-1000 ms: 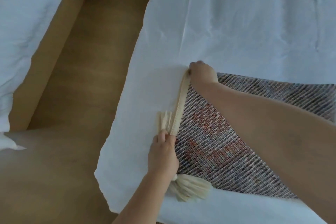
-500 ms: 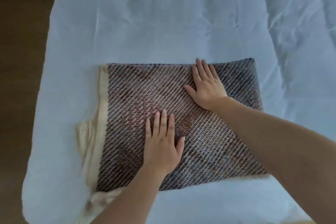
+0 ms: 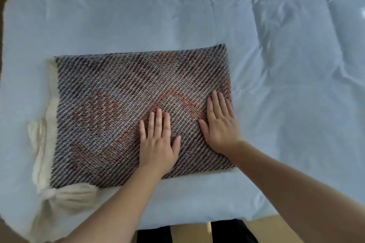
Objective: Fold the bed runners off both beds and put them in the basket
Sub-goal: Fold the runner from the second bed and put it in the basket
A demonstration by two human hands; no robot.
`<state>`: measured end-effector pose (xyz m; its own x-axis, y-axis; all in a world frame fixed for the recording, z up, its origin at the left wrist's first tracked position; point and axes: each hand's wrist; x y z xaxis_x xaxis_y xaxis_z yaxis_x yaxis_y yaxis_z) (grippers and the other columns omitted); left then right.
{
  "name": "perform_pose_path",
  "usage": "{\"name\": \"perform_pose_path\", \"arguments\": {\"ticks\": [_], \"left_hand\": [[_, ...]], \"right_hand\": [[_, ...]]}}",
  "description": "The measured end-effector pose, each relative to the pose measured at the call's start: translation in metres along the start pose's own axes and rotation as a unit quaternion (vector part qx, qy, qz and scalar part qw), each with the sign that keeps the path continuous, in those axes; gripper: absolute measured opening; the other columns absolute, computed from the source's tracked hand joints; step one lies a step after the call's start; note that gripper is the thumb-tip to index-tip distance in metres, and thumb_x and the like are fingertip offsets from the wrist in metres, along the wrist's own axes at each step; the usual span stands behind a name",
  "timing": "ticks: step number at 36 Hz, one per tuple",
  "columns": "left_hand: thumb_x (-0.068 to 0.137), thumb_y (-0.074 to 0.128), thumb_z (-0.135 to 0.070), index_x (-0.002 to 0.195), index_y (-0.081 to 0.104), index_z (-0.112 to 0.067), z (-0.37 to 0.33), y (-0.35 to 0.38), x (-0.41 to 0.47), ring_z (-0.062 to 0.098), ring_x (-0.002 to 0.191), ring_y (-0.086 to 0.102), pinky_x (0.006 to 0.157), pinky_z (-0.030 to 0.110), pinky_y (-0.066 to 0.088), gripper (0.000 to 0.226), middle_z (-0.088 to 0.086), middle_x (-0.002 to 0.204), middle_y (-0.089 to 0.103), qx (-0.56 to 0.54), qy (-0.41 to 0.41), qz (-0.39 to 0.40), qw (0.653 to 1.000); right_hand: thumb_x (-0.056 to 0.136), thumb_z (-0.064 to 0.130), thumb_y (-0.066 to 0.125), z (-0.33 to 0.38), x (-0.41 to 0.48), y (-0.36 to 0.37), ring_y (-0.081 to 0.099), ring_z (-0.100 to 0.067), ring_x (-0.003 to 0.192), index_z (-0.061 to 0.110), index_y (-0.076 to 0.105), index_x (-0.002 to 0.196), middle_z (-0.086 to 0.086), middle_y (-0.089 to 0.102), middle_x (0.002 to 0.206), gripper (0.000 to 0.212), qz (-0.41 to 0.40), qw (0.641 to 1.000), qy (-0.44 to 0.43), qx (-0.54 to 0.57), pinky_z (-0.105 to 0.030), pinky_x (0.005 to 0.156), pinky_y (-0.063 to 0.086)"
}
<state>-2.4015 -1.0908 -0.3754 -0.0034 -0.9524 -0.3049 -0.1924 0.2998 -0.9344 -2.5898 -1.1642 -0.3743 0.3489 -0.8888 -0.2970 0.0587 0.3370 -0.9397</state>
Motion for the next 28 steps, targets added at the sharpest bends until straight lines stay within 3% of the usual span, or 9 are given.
{"name": "perform_pose_path", "arguments": {"ticks": [4,8,12,14,16,19,21,24,28], "left_hand": [[0.094,0.025,-0.05,0.149,0.016,-0.005,-0.014,0.007,-0.009,0.031,0.146,0.006,0.115,0.055,0.005,0.072,0.017,0.157,0.012,-0.002,0.004,-0.002,1.0],[0.095,0.025,-0.05,0.149,0.015,-0.006,-0.03,0.011,-0.011,0.031,0.147,0.004,0.115,0.055,0.005,0.07,0.017,0.157,0.012,-0.001,0.031,0.001,1.0],[0.096,0.023,-0.051,0.15,0.006,-0.01,-0.058,0.016,-0.01,0.028,0.147,0.0,0.115,0.053,0.002,0.07,0.014,0.159,0.005,-0.009,0.085,0.006,0.996],[0.096,0.023,-0.051,0.15,0.006,-0.01,-0.077,0.019,-0.007,0.029,0.147,0.0,0.115,0.053,0.001,0.07,0.015,0.159,0.005,-0.013,0.104,0.008,0.994],[0.096,0.024,-0.05,0.15,0.011,-0.009,-0.098,0.022,-0.002,0.031,0.147,0.003,0.115,0.054,0.003,0.069,0.016,0.158,0.009,-0.013,0.116,0.011,0.993],[0.095,0.025,-0.05,0.15,0.011,-0.01,-0.126,0.026,0.006,0.031,0.147,0.002,0.115,0.054,-0.004,0.07,0.017,0.159,0.007,-0.027,0.137,0.015,0.99],[0.094,0.026,-0.05,0.151,0.008,-0.014,-0.14,0.027,0.011,0.033,0.146,-0.004,0.114,0.053,-0.01,0.069,0.018,0.159,0.001,-0.04,0.145,0.017,0.988],[0.091,0.034,-0.051,0.149,0.021,-0.025,-0.154,0.02,0.017,0.039,0.144,-0.008,0.114,0.058,-0.011,0.065,0.022,0.158,-0.004,-0.065,0.128,0.01,0.99],[0.089,0.038,-0.053,0.143,0.03,-0.029,-0.168,0.003,0.02,0.044,0.141,-0.017,0.113,0.061,-0.007,0.059,0.025,0.153,-0.021,-0.068,0.078,-0.007,0.995]], "right_hand": [[0.098,0.048,0.025,-0.004,-0.059,0.027,0.008,-0.029,0.148,-0.003,0.023,0.148,-0.018,0.014,0.158,0.071,0.019,1.0,-0.014,0.014,-0.043,0.119,0.008],[0.1,0.045,0.02,-0.02,-0.082,0.031,0.011,-0.029,0.147,-0.001,0.026,0.148,-0.016,0.014,0.158,0.067,0.038,0.997,-0.054,0.04,-0.043,0.119,0.011],[0.102,0.037,0.026,-0.042,-0.036,-0.006,0.014,-0.027,0.148,0.004,0.019,0.151,-0.015,0.013,0.16,0.06,-0.032,0.985,0.031,0.165,-0.036,0.12,0.011],[0.103,0.032,0.028,-0.051,-0.001,-0.031,0.016,-0.024,0.147,0.007,0.013,0.153,-0.012,0.013,0.161,0.058,-0.045,0.973,0.068,0.217,-0.035,0.119,0.017],[0.104,0.032,0.029,-0.057,0.036,-0.053,0.029,-0.026,0.142,0.01,0.01,0.154,-0.01,0.024,0.158,0.057,-0.041,0.964,0.089,0.246,-0.038,0.113,0.028],[0.101,0.032,0.038,-0.057,0.081,-0.077,0.054,-0.03,0.114,0.012,0.018,0.149,-0.011,0.05,0.137,0.056,-0.041,0.955,0.099,0.277,-0.042,0.092,0.046],[0.097,0.032,0.047,-0.055,0.104,-0.086,0.057,-0.029,0.093,0.008,0.035,0.131,-0.011,0.059,0.113,0.043,-0.03,0.951,0.1,0.292,-0.039,0.076,0.048],[0.09,0.025,0.056,-0.051,0.126,-0.099,0.055,-0.025,0.082,0.01,0.048,0.093,-0.003,0.055,0.082,0.018,-0.009,0.938,0.129,0.322,-0.036,0.066,0.043],[0.081,0.011,0.056,-0.038,0.133,-0.124,0.057,-0.024,0.068,0.007,0.058,0.086,-0.01,0.055,0.076,0.007,0.015,0.909,0.123,0.397,-0.034,0.056,0.046]]}}
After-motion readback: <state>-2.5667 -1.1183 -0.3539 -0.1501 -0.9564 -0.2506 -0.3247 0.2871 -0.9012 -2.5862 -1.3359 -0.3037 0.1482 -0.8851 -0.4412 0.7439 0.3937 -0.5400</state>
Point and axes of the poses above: each hand's wrist, its own x-axis towards the middle knuckle, its own y-axis out of the palm, z = x × y
